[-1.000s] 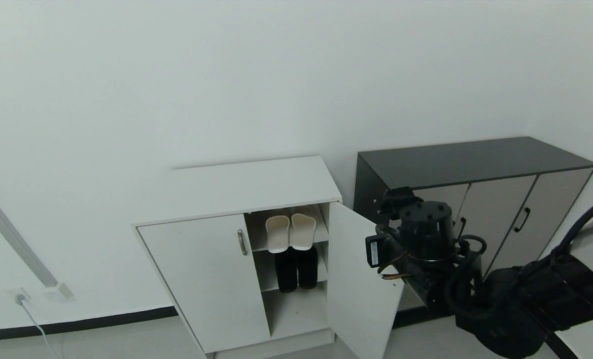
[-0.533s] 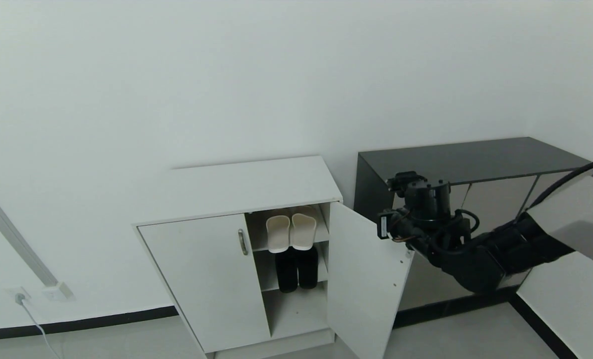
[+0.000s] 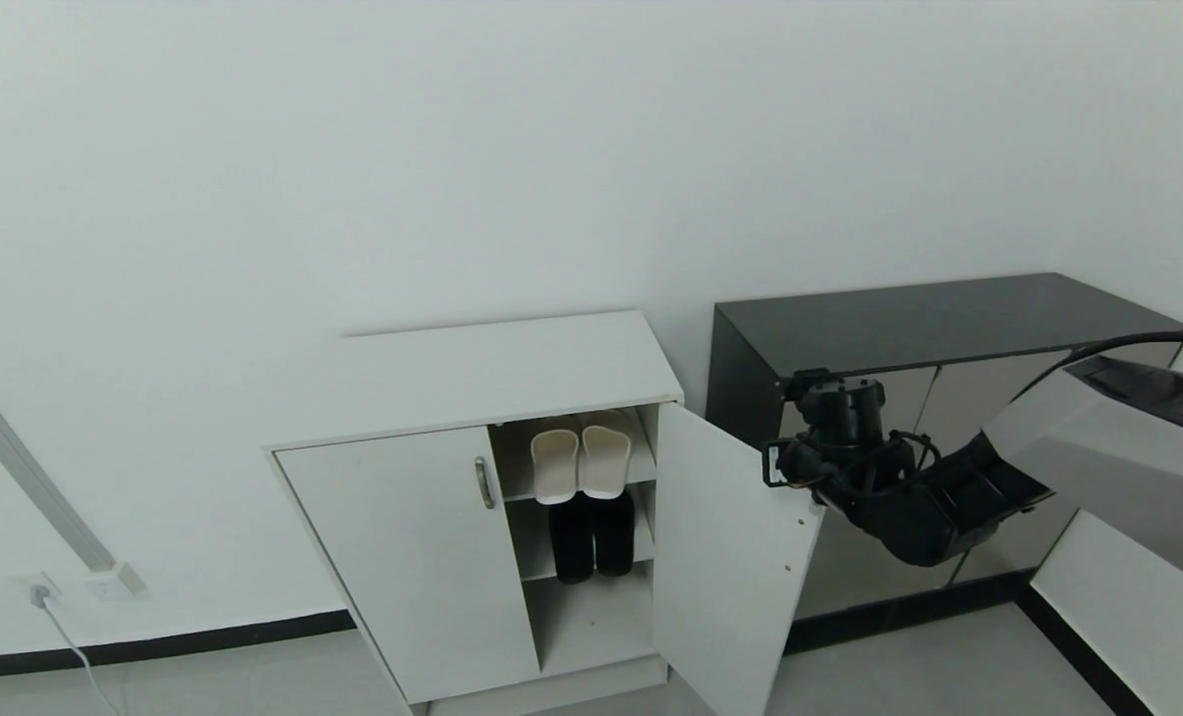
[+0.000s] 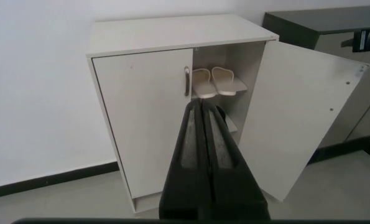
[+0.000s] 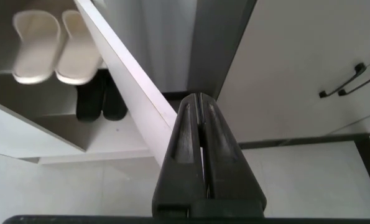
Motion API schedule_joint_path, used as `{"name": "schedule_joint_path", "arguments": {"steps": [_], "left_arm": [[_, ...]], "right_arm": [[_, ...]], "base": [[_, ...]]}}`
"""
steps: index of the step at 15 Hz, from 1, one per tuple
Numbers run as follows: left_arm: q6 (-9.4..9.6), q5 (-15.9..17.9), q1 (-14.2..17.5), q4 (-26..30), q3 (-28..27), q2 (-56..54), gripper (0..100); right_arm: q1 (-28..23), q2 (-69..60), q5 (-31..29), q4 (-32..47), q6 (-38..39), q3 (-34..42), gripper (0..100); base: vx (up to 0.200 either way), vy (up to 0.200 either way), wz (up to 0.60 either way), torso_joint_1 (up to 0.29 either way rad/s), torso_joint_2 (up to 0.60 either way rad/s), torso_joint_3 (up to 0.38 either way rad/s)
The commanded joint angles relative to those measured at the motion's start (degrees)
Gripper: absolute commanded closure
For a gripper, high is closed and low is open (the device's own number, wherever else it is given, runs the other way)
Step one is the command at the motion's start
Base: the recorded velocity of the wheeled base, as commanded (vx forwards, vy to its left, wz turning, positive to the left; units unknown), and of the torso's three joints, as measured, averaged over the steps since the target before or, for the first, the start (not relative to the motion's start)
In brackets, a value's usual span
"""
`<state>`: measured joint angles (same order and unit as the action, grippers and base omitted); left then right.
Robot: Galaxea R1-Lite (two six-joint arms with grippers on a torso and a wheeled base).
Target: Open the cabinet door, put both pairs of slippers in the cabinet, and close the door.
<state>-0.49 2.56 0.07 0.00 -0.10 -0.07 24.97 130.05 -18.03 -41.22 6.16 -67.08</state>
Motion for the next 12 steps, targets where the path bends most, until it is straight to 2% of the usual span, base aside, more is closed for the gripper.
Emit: {"name": "schedule_joint_path", "arguments": {"steps": [1, 10, 12], "left_arm": [[-0.04, -0.01, 0.01, 0.0, 0.01, 0.07, 100], [-0.04, -0.01, 0.01, 0.0, 0.01, 0.07, 100], [-0.04, -0.01, 0.01, 0.0, 0.01, 0.07, 100]], "right_arm": [[-0.18, 1.52, 0.01, 0.08, 0.26, -0.33, 100], [0.61, 1.35, 0.01, 2.98, 0.79, -0.24, 100], [2.72, -0.5, 0.01, 3.16, 2.98, 1.43, 100]], "base": [[0.0, 0.0, 0.0, 0.0, 0.0, 0.0], [0.0, 0.0, 0.0, 0.0, 0.0, 0.0], [0.0, 0.0, 0.0, 0.0, 0.0, 0.0]]}}
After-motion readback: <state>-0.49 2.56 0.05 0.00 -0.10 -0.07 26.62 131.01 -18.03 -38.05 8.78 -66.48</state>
